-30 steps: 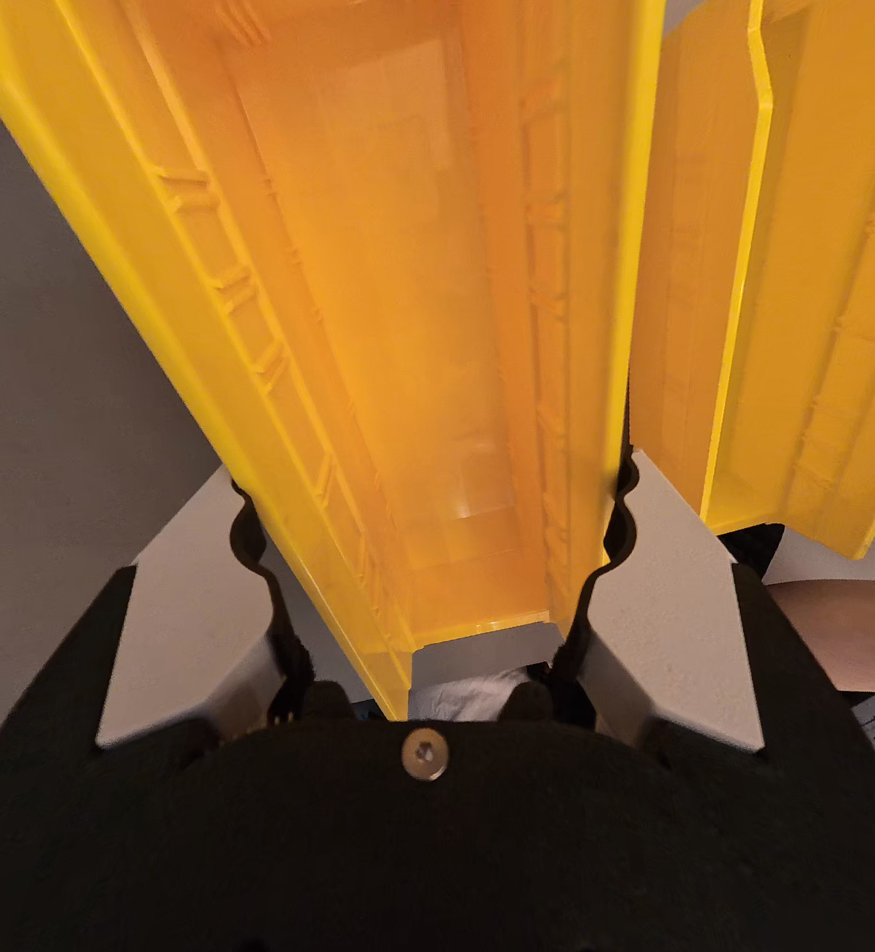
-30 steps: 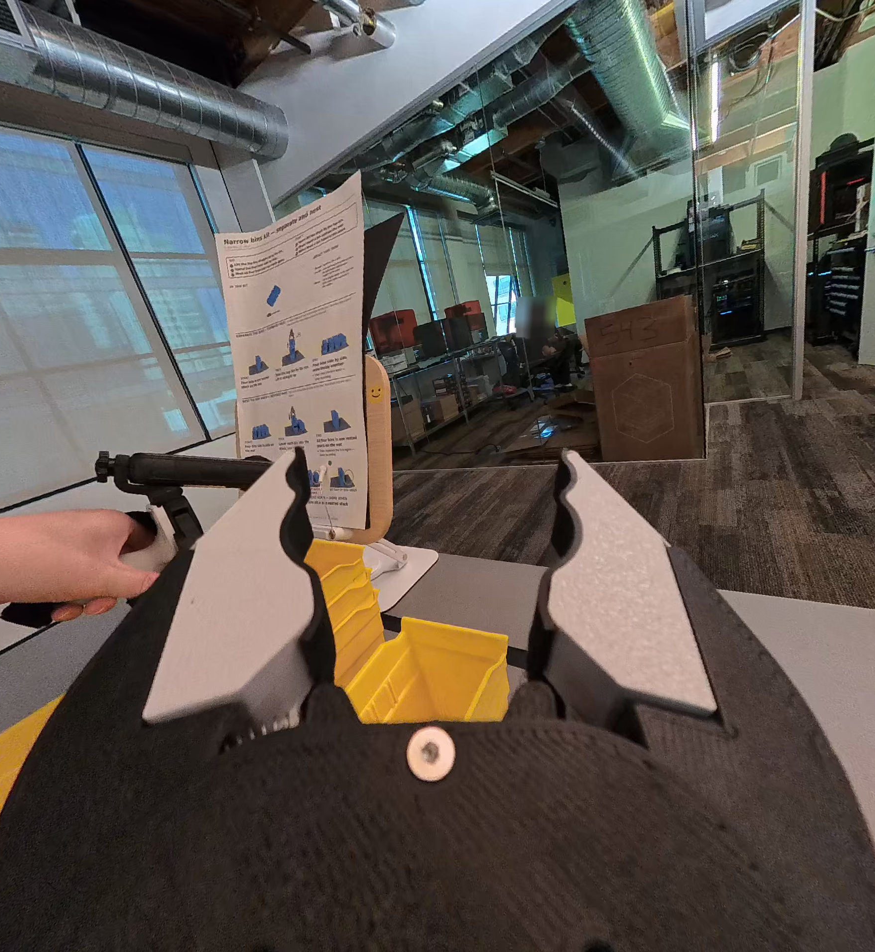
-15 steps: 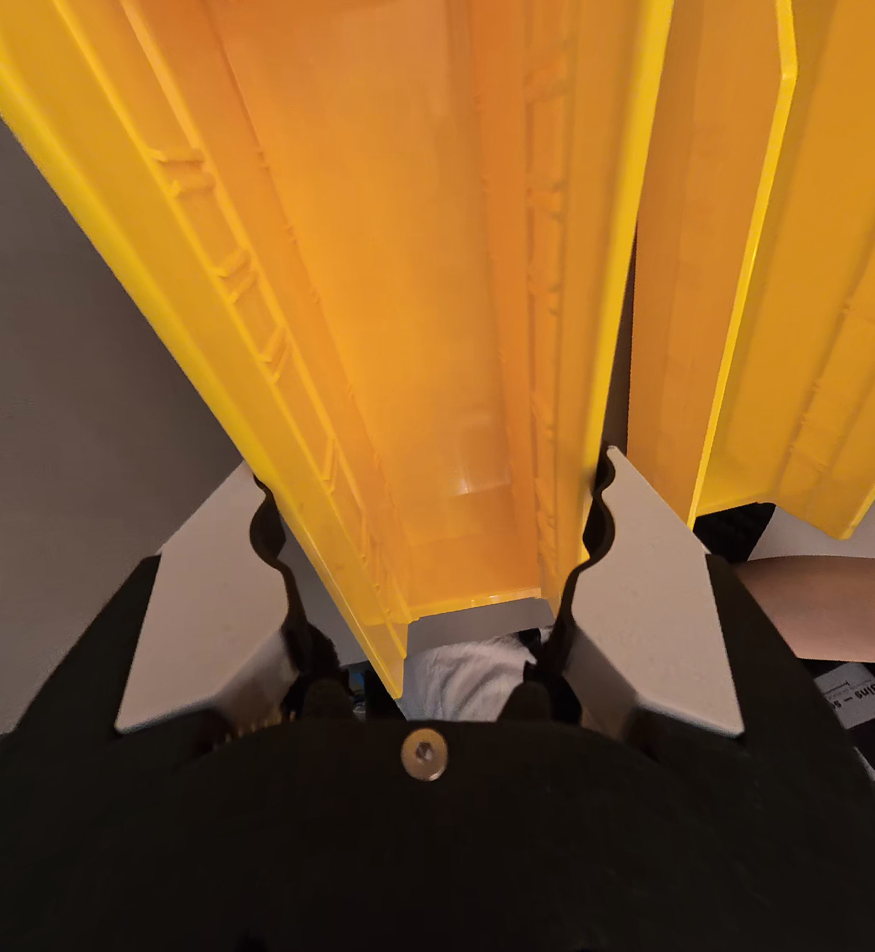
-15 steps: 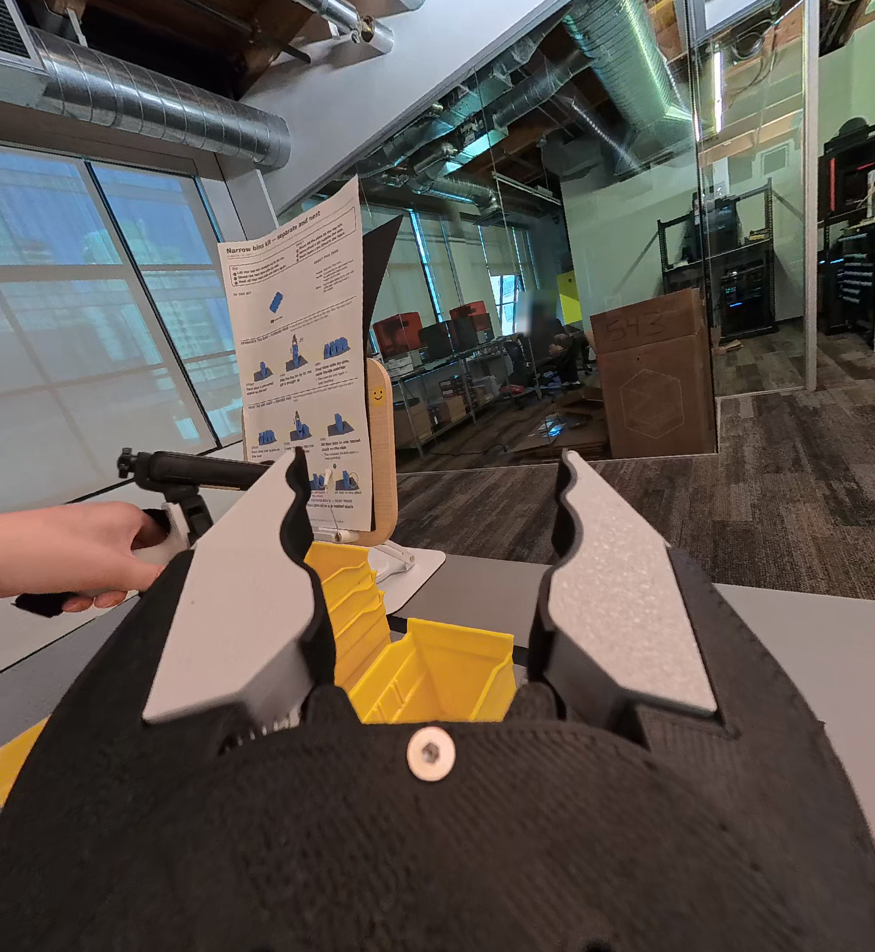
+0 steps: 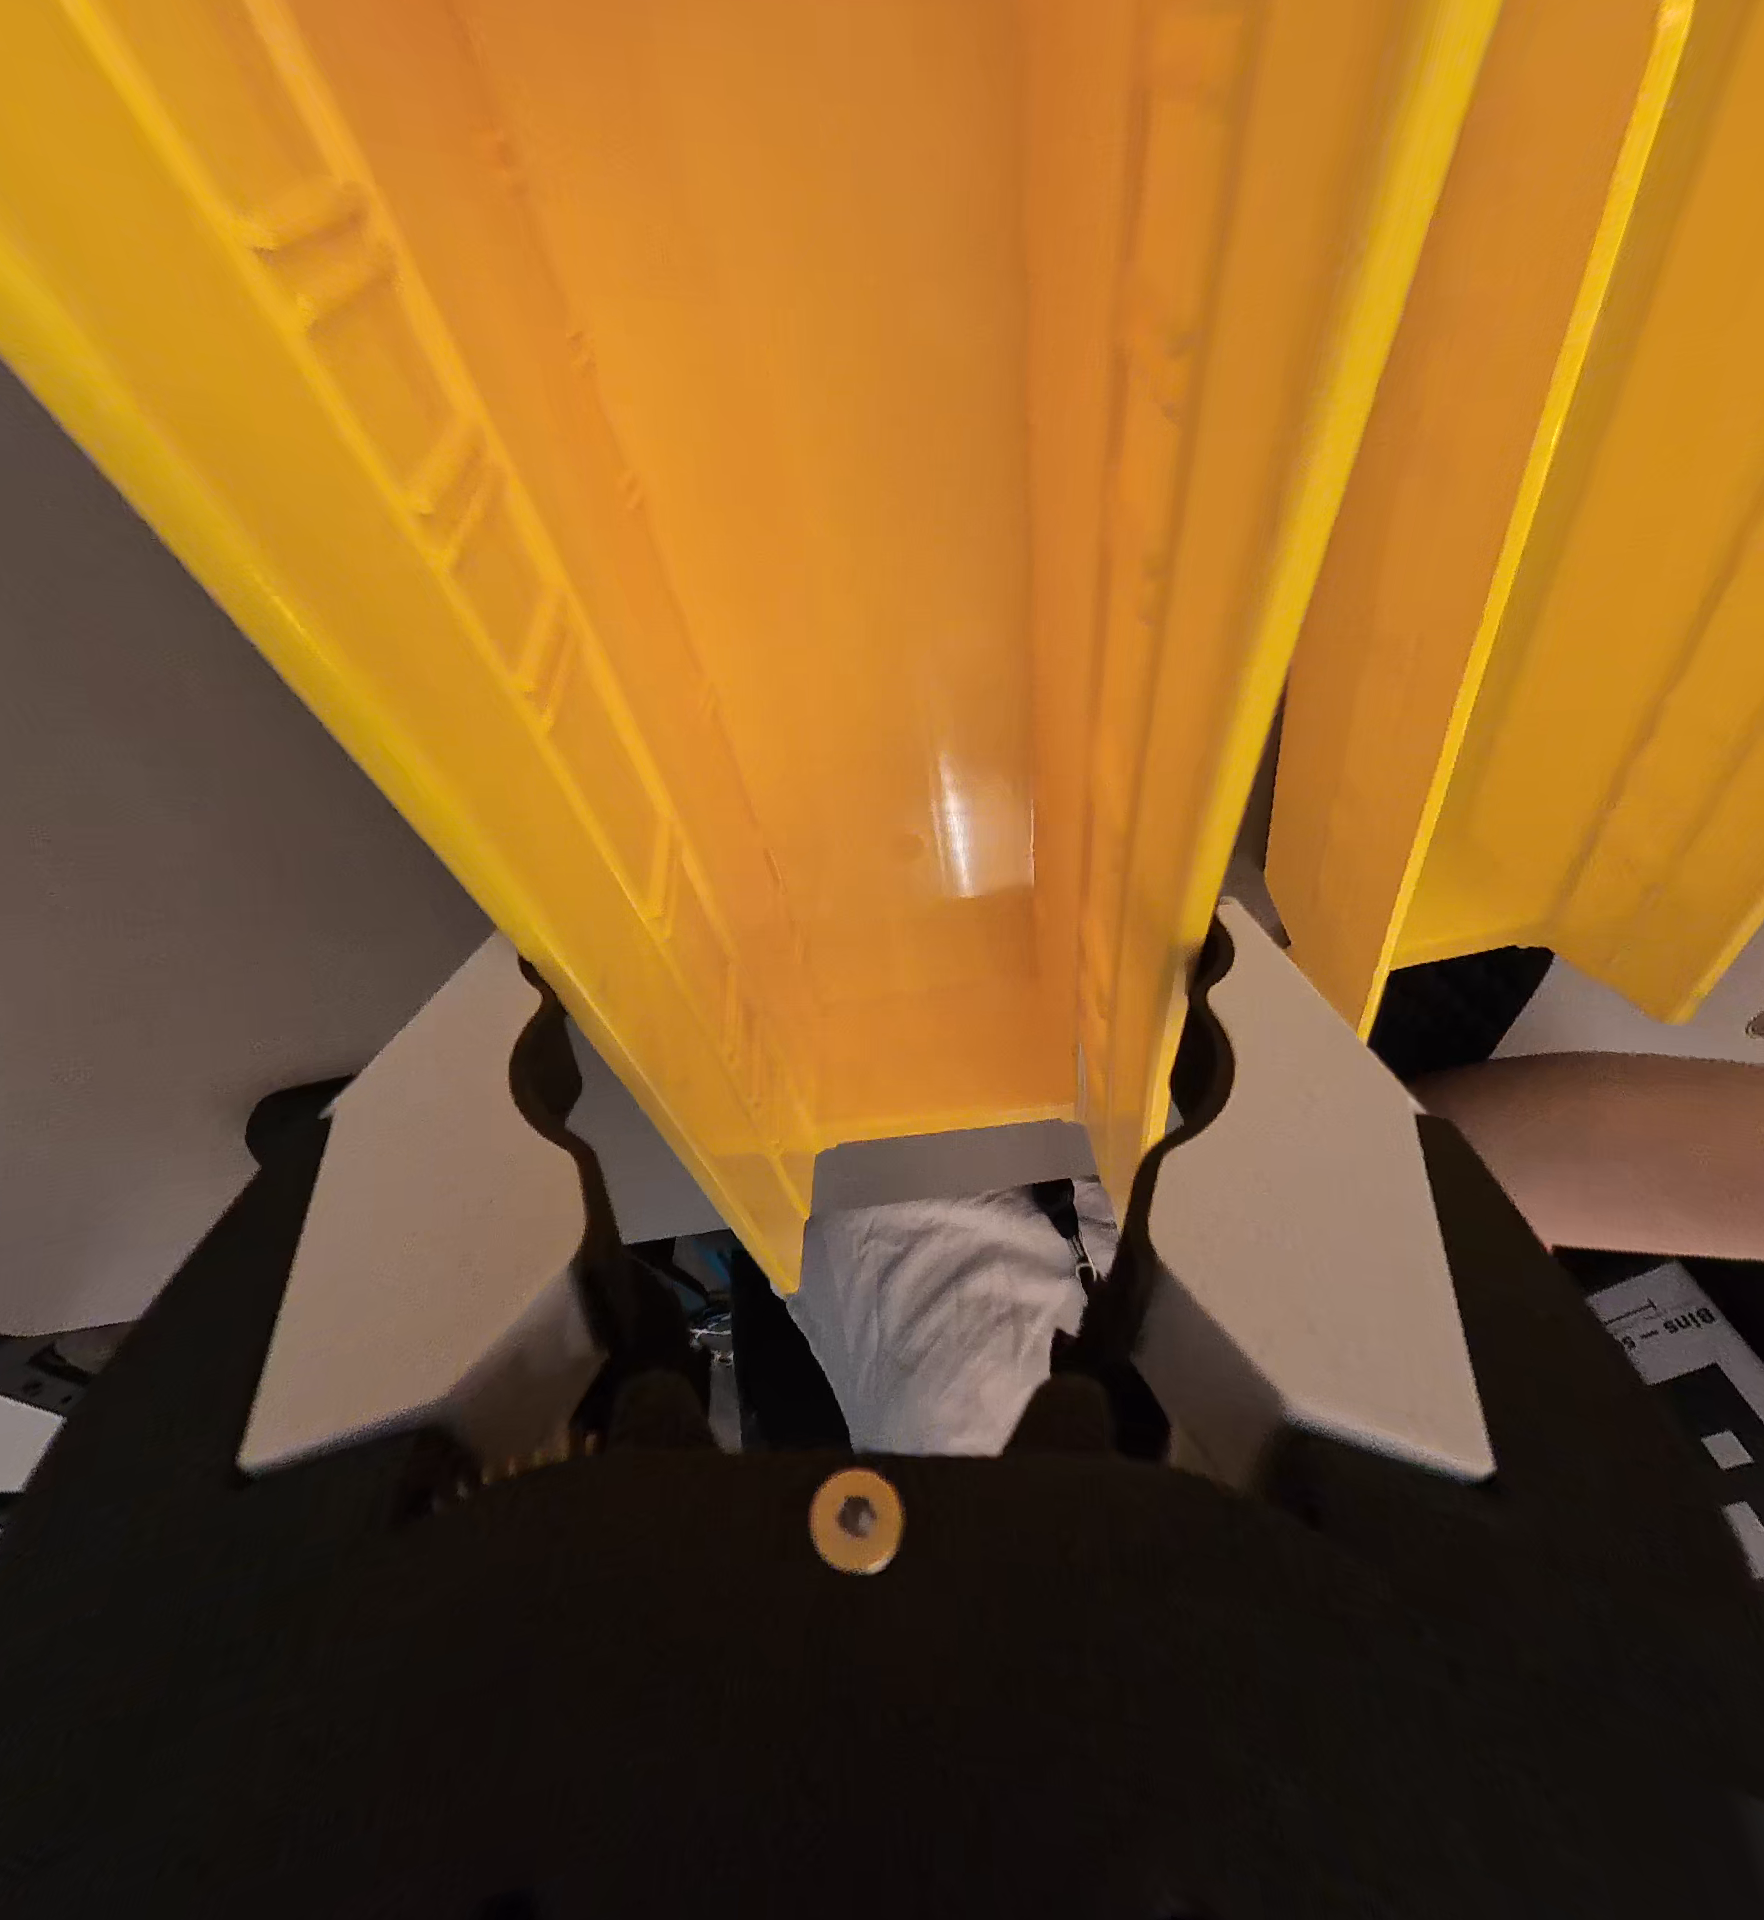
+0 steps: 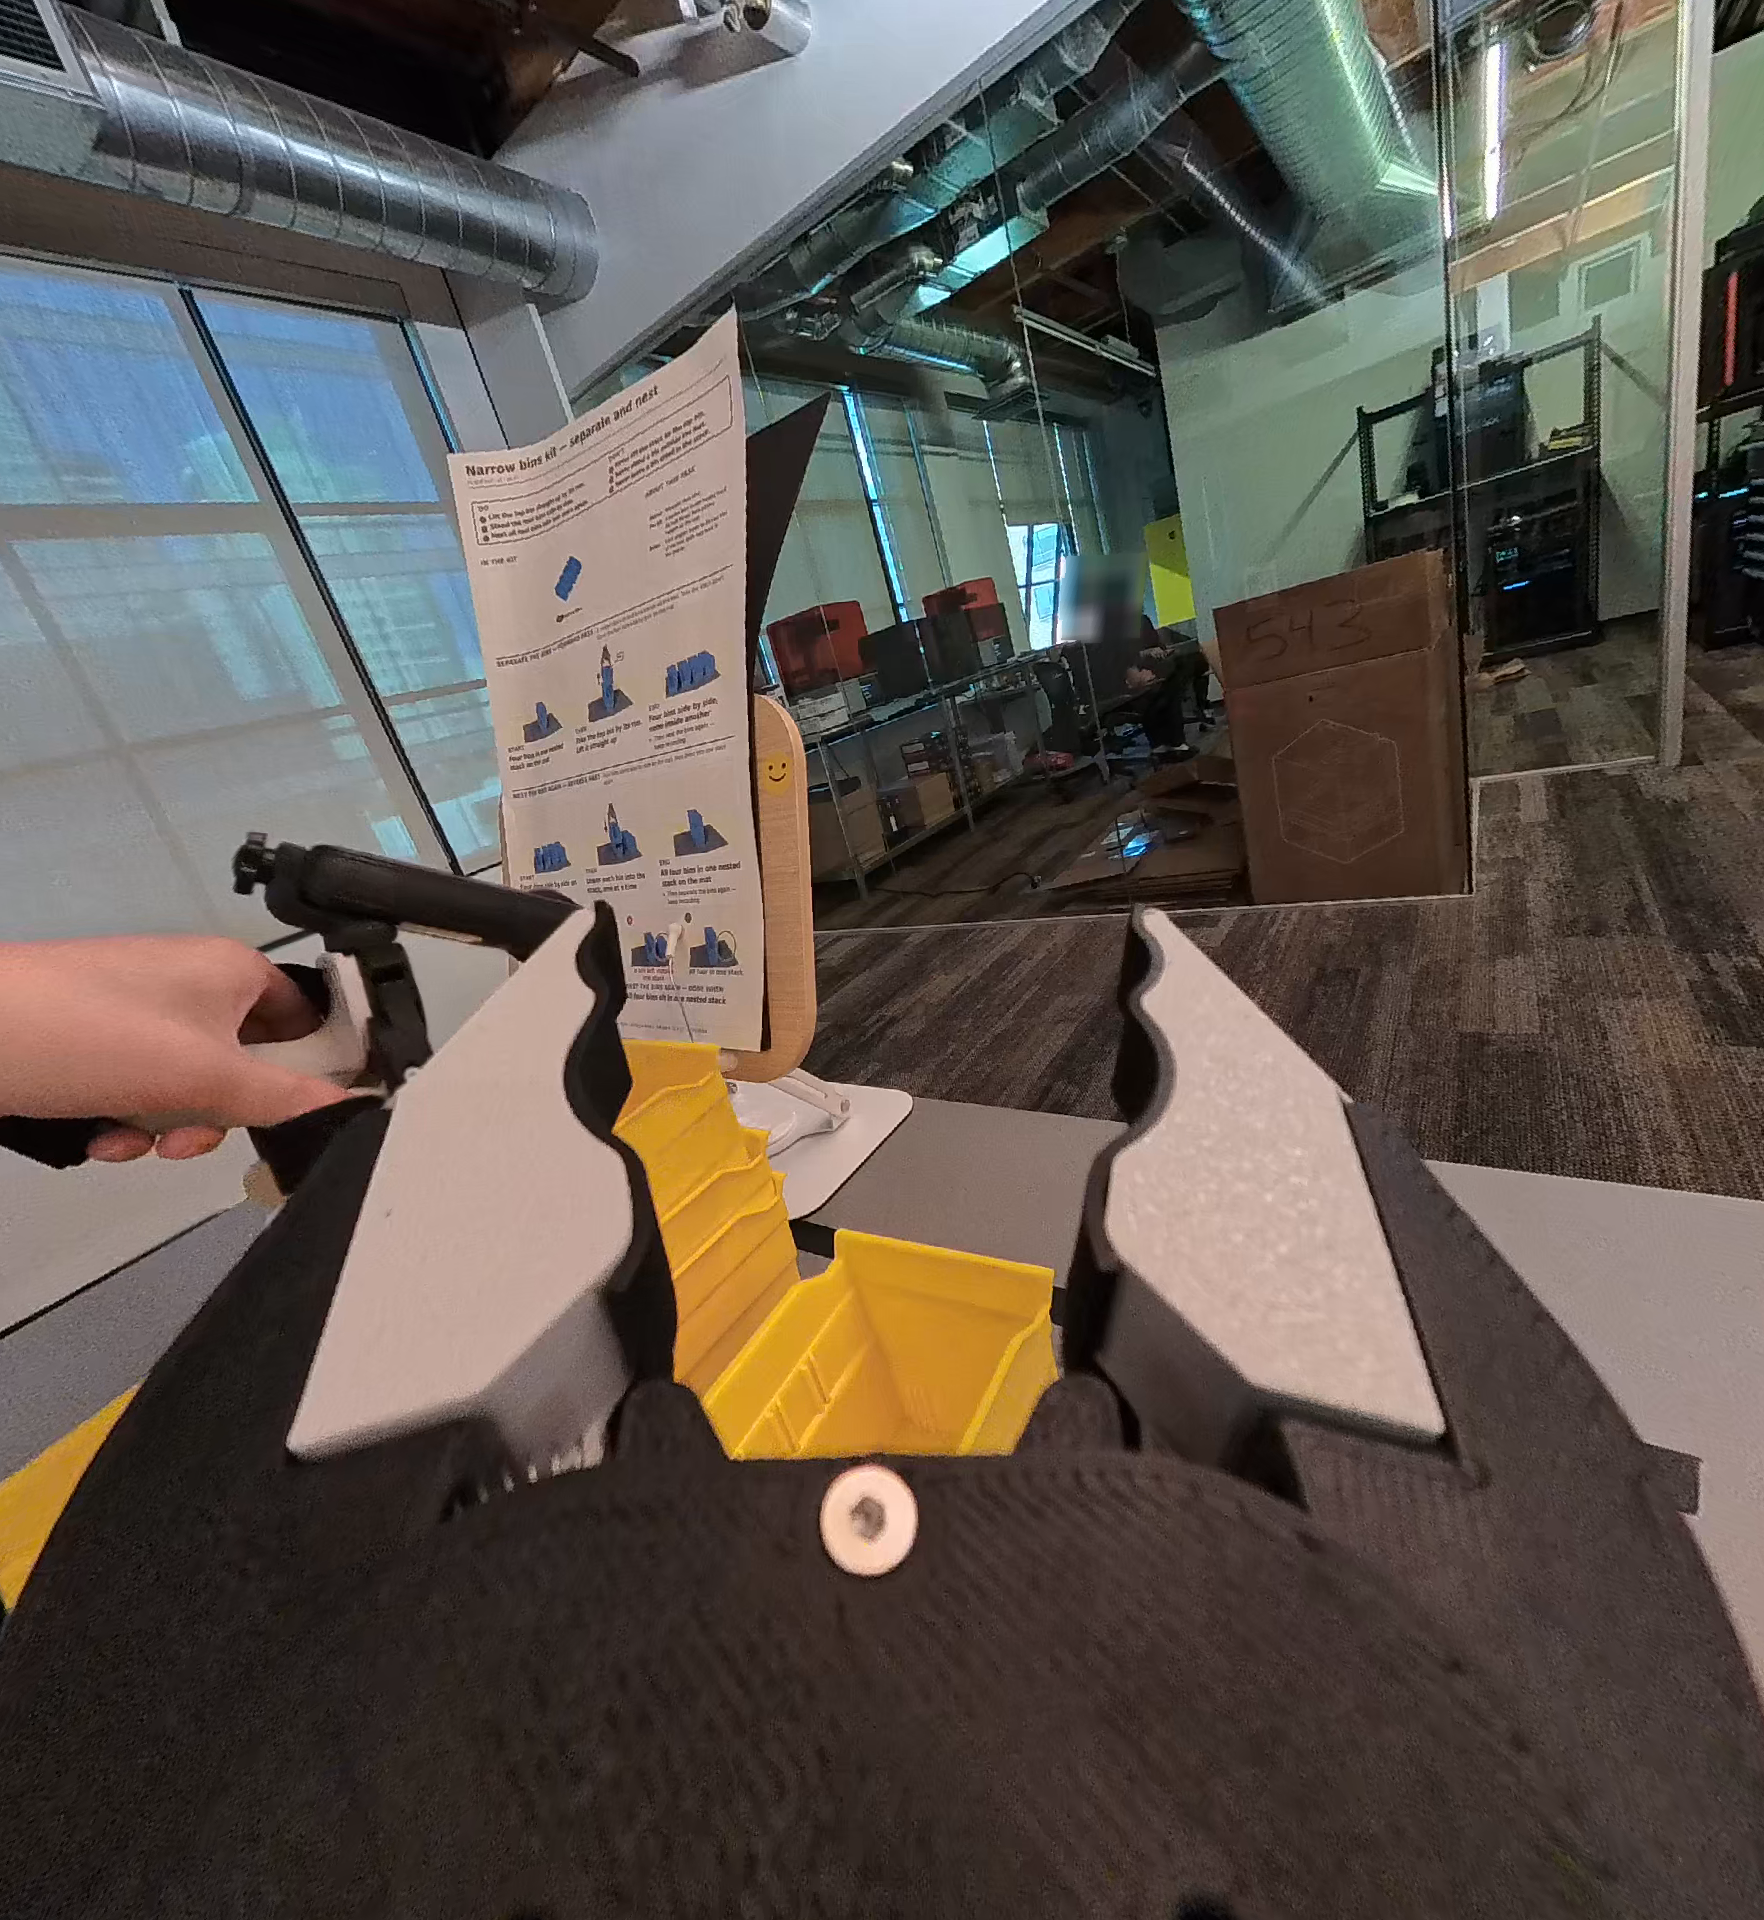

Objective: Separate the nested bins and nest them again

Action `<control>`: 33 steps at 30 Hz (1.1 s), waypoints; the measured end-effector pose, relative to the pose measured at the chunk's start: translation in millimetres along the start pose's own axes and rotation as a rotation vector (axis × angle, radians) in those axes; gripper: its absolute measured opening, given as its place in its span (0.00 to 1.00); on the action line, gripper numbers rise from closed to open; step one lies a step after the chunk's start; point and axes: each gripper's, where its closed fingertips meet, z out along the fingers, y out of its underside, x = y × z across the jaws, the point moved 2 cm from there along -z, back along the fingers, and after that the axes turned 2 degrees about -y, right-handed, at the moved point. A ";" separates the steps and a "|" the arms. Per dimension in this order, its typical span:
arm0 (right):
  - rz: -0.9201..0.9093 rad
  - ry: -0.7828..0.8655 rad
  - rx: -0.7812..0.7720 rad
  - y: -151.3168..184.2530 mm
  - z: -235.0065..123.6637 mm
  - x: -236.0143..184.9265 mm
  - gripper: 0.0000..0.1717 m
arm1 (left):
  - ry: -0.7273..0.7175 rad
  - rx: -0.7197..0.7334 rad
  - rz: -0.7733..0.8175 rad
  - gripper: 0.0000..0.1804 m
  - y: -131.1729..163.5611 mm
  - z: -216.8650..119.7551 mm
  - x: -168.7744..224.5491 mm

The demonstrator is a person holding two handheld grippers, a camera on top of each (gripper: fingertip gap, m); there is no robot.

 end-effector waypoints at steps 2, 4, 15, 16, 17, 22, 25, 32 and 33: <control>0.001 -0.001 -0.003 0.8 0.4 0.1 0.56 | 0.004 -0.003 0.000 0.65 3.6 -4.1 -1.4; 0.004 -0.001 -0.005 1.6 0.8 0.5 0.56 | 0.008 -0.007 -0.001 0.65 8.3 -9.2 -3.8; 0.002 -0.004 -0.033 8.6 6.2 -1.0 0.56 | 0.026 0.099 0.032 0.66 34.2 -61.1 -15.7; 0.000 -0.004 -0.038 9.6 6.8 -1.3 0.56 | 0.033 0.106 0.034 0.66 36.3 -67.6 -16.8; -0.002 -0.004 -0.042 10.3 7.3 -1.8 0.56 | 0.039 0.107 0.038 0.66 39.2 -73.9 -18.5; -0.008 -0.001 -0.049 11.0 7.2 -1.4 0.56 | 0.032 0.105 0.011 0.66 54.8 -97.9 -48.6; -0.005 0.004 -0.047 10.8 6.6 0.8 0.56 | -0.013 0.095 -0.027 0.66 63.6 -98.5 -82.6; -0.009 0.013 -0.059 12.9 6.9 2.9 0.56 | -0.016 0.039 -0.123 0.66 73.3 -58.2 -150.4; -0.012 0.014 -0.061 13.2 7.2 2.8 0.56 | -0.008 0.034 -0.132 0.66 72.5 -49.9 -157.6</control>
